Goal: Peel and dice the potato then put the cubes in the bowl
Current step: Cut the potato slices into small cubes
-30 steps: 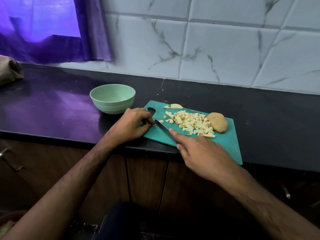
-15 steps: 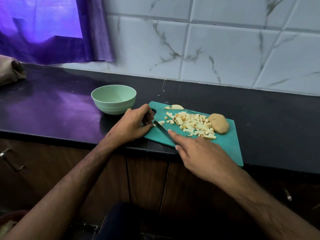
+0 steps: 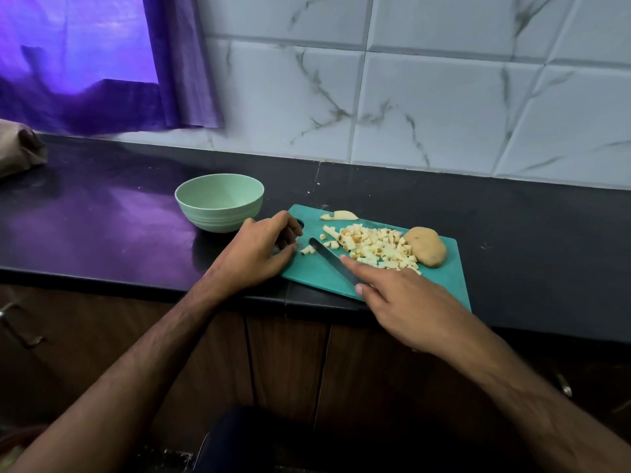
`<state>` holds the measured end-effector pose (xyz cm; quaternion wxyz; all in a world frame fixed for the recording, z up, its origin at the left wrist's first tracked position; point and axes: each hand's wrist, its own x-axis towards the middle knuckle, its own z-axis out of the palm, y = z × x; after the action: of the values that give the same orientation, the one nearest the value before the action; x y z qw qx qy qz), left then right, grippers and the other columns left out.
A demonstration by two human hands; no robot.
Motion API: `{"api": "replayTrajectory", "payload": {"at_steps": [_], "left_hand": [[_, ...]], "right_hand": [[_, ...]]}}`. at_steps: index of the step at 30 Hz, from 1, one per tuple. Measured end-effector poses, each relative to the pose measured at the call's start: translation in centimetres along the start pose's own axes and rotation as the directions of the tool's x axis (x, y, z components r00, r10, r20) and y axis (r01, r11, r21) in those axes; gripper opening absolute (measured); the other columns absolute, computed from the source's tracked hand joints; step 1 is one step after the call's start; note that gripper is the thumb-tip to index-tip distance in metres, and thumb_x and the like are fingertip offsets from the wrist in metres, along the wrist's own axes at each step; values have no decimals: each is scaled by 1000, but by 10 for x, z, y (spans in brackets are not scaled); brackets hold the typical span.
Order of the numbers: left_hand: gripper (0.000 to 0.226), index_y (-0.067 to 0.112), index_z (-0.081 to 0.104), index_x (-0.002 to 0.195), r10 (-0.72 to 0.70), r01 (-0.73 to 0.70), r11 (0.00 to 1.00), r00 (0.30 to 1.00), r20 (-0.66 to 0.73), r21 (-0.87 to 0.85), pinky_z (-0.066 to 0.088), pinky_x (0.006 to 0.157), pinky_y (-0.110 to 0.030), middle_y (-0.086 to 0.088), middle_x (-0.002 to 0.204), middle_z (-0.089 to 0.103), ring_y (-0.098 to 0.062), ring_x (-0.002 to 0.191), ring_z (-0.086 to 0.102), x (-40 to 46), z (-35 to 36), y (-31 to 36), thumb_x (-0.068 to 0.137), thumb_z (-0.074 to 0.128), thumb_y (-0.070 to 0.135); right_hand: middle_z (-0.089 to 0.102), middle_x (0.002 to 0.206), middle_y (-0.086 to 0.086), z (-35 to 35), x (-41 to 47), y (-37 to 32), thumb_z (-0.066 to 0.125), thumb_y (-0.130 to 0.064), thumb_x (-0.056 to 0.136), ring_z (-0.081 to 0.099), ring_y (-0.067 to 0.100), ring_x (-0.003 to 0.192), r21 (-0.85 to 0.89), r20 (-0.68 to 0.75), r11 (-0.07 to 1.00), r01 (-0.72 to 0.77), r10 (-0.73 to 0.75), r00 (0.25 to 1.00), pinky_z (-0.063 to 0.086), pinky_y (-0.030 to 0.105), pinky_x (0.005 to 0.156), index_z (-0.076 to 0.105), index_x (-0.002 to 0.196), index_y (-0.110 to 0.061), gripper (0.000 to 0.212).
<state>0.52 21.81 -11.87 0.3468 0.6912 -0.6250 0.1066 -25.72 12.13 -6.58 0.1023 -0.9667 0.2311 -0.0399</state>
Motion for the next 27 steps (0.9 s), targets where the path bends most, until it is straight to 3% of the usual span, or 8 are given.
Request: {"api": "replayTrajectory", "payload": {"at_steps": [3,10,16,21,24,27], "left_hand": [[16,33,58,106,-12,12,993,1000,7,117,41,81,-37,17,102,63,1,93,60,5,6,3,94,64,24],[27,36,67,117,-90,44,965,981,169,259,23,79,-33,15,115,62,-8,114,56,56,24,12,97,59,19],[26,39,68,113,-87,-36,926,948,307,375,28,84,-36,15,109,64,-7,113,59,87,28,16,95,65,20],[14,37,67,108,-52,-76,909,955,293,409,27,83,-34,15,104,54,-10,111,56,93,28,16,95,68,34],[14,34,65,108,-66,-62,915,952,299,400,30,87,-36,14,108,51,-12,114,52,92,27,15,95,67,35],[8,31,58,102,-73,-18,942,964,257,335,29,86,-37,14,111,60,-11,111,55,90,24,12,97,64,30]], "right_hand": [[45,71,-14,-5,-10,15,33,-42,109,45,4,59,22,-5,999,-40,40,999,32,26,56,18,155,-56,50],[47,69,-12,-7,-25,20,32,-45,109,48,4,58,18,39,999,-49,48,998,34,22,55,16,154,-58,50],[43,71,-14,0,-24,4,32,-45,109,42,1,67,15,47,999,33,-34,998,42,32,71,14,156,-56,51],[55,85,-11,10,-2,2,31,-44,110,49,5,74,12,16,999,47,-47,999,47,34,71,15,156,-53,50],[46,73,-13,12,9,2,34,-41,110,42,3,63,18,-9,999,33,-33,999,41,30,63,20,157,-49,50],[43,68,-13,11,17,3,35,-40,110,40,2,60,5,-28,1000,-1,1,1000,34,28,57,23,157,-47,49]]}}
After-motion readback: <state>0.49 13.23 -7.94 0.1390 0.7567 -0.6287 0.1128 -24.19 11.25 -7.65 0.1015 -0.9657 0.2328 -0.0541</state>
